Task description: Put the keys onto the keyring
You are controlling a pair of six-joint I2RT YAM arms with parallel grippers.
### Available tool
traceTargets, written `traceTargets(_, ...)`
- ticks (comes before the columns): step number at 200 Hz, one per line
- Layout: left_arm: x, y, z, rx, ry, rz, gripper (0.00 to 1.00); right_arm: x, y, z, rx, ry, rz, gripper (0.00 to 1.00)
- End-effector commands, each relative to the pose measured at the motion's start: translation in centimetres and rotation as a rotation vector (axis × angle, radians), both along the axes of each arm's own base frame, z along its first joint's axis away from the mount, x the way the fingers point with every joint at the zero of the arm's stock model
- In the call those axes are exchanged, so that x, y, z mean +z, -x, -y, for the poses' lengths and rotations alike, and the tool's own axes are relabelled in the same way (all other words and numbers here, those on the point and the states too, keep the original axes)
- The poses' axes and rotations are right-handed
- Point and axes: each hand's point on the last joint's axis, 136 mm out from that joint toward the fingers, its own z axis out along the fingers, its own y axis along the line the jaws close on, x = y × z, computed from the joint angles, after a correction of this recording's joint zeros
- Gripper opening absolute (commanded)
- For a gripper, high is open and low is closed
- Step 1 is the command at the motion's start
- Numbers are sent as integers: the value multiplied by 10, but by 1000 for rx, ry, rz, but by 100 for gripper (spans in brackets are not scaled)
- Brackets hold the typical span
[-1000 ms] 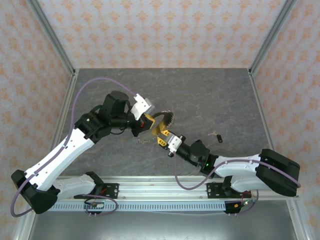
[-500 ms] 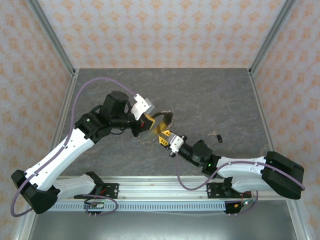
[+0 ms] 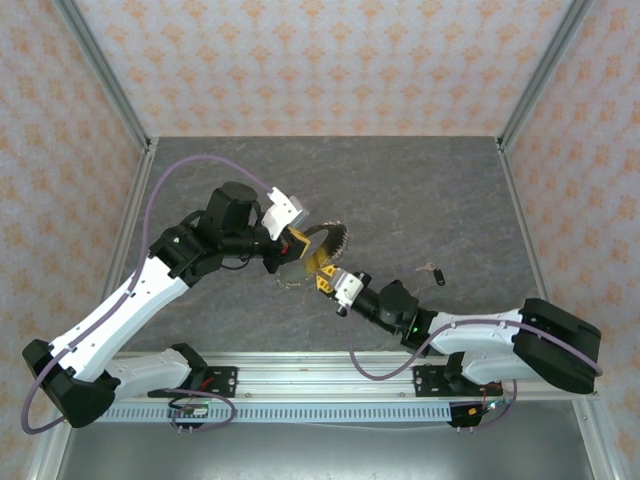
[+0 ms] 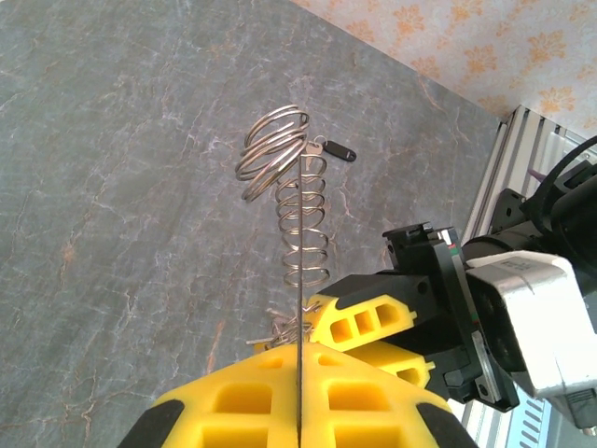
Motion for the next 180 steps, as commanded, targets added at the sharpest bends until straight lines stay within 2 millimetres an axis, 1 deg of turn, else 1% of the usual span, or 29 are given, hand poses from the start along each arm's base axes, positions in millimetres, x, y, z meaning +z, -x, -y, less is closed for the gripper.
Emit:
traceTargets(1, 13, -4, 1, 8, 30, 34, 0, 12, 2, -10, 32, -35, -1, 19)
traceTargets(27, 11, -4, -1, 13, 23, 37, 0, 14, 1, -11, 30, -45, -2, 21)
traceTargets(50, 10, -3, -2, 16, 15, 41, 0, 18, -1, -9, 12, -60, 6, 21)
traceTargets(73, 8, -4, -3, 19, 8, 39, 0, 17, -1, -7, 5, -51, 8, 23)
traceTargets(128, 5, -5, -2, 19, 8, 32, 0, 23, -5, -5, -20, -71, 21, 18)
traceTargets(137, 5, -5, -2, 19, 7, 32, 0, 23, -7, -5, -26, -69, 22, 16)
traceTargets(180, 6, -6, -2, 24, 7, 34, 0, 23, -11, -4, -49, -79, 23, 16)
